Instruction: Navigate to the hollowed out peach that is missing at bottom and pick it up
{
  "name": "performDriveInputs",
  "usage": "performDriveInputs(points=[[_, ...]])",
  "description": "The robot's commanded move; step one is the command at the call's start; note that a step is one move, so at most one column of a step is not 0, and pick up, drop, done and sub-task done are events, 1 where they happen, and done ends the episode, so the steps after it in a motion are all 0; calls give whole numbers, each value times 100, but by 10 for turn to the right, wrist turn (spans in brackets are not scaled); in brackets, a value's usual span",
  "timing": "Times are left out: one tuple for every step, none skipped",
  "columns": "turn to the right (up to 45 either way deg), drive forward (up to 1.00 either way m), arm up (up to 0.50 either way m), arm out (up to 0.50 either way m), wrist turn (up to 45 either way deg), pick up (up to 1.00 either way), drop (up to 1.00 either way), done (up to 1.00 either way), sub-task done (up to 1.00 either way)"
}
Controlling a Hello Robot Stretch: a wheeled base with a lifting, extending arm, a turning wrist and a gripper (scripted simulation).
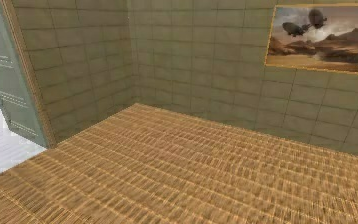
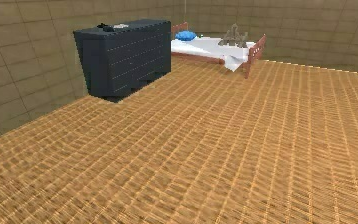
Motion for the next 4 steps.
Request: performDriveInputs(points=[[-30, 0, 0, 0, 0, 0, 0, 0, 0], [0, 55, 0, 0, 0, 0, 0, 0, 0], [-450, 0, 0, 0, 0, 0, 0, 0, 0], [-90, 0, 0, 0, 0, 0, 0, 0, 0]])
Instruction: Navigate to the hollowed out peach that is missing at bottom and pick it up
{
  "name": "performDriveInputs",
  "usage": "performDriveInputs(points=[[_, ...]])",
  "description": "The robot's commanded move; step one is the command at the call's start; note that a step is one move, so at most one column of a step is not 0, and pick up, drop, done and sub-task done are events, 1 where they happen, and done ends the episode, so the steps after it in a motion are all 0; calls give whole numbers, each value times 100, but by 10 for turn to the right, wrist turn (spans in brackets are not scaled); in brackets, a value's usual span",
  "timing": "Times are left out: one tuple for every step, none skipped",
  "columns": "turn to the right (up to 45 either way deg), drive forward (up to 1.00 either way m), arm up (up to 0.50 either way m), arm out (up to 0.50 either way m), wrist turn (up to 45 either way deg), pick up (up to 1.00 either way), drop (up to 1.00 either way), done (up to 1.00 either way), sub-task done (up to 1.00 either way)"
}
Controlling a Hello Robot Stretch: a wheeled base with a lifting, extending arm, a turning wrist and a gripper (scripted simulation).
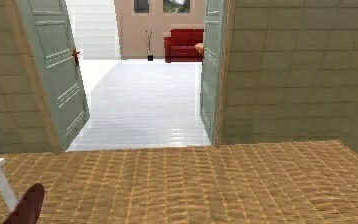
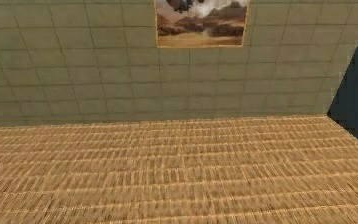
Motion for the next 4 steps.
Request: performDriveInputs(points=[[0, 100, 0, 0, 0, 0, 0, 0, 0], [-150, 0, 0, 0, 0, 0, 0, 0, 0], [0, 100, 0, 0, 0, 0, 0, 0, 0], [-30, 0, 0, 0, 0, 0, 0, 0, 0]])
